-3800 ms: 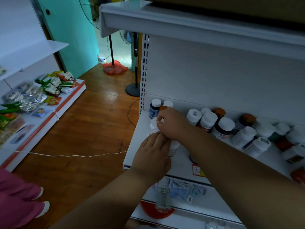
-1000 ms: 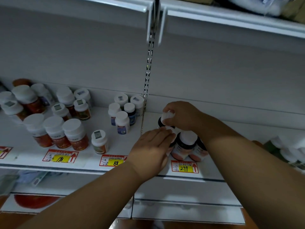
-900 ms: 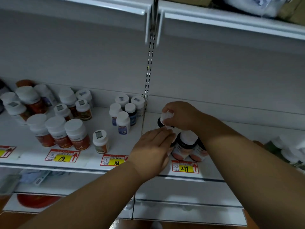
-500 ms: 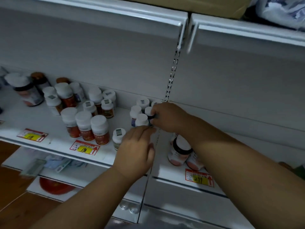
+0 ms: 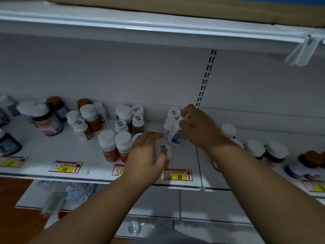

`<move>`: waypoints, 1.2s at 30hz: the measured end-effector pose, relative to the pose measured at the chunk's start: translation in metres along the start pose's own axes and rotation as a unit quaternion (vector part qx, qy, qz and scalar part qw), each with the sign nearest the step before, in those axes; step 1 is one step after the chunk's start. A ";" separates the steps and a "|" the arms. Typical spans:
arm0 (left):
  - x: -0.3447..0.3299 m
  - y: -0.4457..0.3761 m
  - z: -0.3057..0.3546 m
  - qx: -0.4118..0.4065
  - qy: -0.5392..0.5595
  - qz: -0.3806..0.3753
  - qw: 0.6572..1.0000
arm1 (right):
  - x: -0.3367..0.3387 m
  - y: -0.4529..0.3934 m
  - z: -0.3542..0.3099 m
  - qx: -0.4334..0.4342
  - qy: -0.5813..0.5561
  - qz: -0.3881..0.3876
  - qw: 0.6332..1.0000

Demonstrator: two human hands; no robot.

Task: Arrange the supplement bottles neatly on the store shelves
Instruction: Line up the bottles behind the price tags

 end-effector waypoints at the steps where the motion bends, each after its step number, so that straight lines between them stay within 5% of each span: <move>1: 0.004 -0.002 0.000 0.000 0.019 0.002 1.000 | 0.009 0.005 -0.008 -0.008 -0.030 0.024 0.999; 8: 0.037 0.002 0.005 -0.011 0.099 0.024 0.995 | 0.015 0.034 -0.058 -0.060 -0.202 0.088 0.974; 12: 0.052 0.036 -0.014 0.026 0.099 0.028 0.994 | -0.015 0.046 -0.089 -0.029 -0.243 0.057 0.968; 23: 0.100 0.102 -0.133 0.064 0.012 0.042 0.997 | -0.156 0.056 -0.163 0.008 -0.192 -0.039 0.981; 36: 0.078 0.054 -0.335 0.000 -0.160 -0.133 0.978 | -0.336 -0.032 -0.171 -0.091 -0.068 0.006 0.993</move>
Point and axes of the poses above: each hand's wrist, its own y-axis away from the middle knuckle, its own x-axis out of the back of the hand, z = x × y, the point moved 9 cm from there along -y, towards the middle knuckle, and after that the axes turned 15 degrees about -y, right-handed, at the moved point
